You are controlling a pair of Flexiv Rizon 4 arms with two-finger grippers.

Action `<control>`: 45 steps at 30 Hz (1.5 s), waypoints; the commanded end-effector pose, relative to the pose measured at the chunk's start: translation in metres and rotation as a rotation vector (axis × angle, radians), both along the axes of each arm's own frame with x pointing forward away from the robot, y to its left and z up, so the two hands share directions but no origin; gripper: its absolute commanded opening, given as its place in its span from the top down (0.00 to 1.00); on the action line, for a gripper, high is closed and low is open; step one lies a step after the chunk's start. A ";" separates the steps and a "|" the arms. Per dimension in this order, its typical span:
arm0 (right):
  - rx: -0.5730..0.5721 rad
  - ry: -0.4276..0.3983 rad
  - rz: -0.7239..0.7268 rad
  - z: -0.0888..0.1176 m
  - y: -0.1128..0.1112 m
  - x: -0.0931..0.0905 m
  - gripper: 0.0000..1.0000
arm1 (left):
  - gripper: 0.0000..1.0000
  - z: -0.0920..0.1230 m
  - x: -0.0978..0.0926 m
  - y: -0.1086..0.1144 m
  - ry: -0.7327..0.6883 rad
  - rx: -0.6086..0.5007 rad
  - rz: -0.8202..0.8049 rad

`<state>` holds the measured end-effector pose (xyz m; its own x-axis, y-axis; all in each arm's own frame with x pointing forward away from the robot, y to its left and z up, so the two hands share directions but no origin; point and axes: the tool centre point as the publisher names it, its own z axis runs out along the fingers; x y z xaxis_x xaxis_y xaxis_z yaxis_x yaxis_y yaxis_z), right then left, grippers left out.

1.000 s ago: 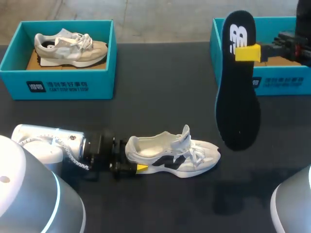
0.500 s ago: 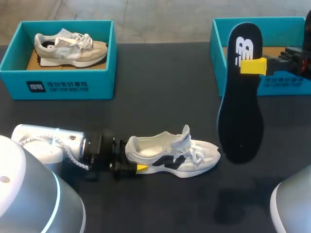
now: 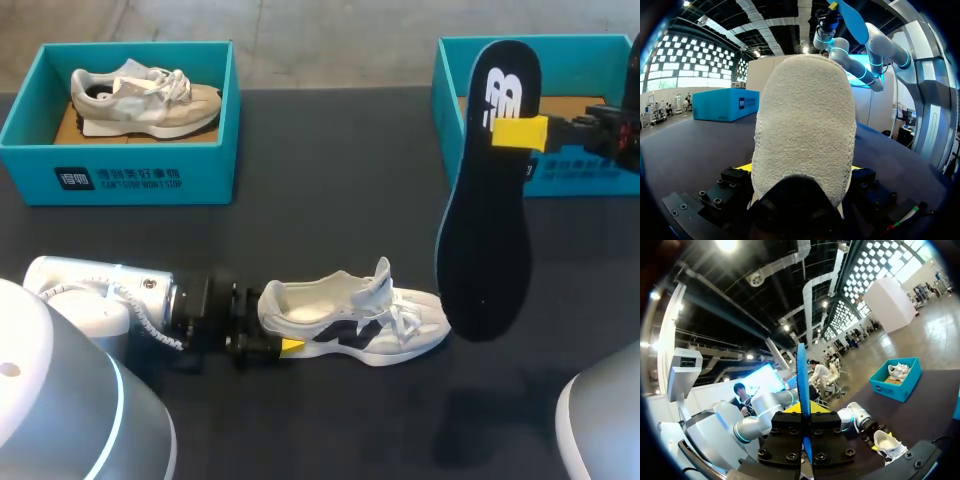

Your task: Take the shoe out of the shoebox, open the shoe tongue, remove and reinsert the insole, then place the shoe into the shoebox

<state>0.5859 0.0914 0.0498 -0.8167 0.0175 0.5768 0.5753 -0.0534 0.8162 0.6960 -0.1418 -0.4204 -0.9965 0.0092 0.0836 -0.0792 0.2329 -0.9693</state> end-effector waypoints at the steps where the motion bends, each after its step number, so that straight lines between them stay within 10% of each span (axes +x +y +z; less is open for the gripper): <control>1: 0.009 0.001 -0.018 -0.004 0.000 -0.008 1.00 | 1.00 0.000 0.001 -0.001 0.000 0.001 -0.003; 16: 0.009 0.001 -0.018 -0.004 0.000 -0.008 1.00 | 1.00 0.002 0.006 -0.002 0.000 -0.007 0.001; 18: 0.009 0.001 -0.018 -0.004 0.000 -0.008 1.00 | 0.49 0.002 0.007 -0.002 0.009 -0.015 0.014; 19: 0.009 0.001 -0.018 -0.004 0.000 -0.008 1.00 | 0.00 0.002 0.007 -0.002 0.010 -0.017 0.016; 45: 0.009 0.001 -0.018 -0.004 0.000 -0.008 1.00 | 0.00 0.006 0.011 0.045 -0.032 0.082 -0.047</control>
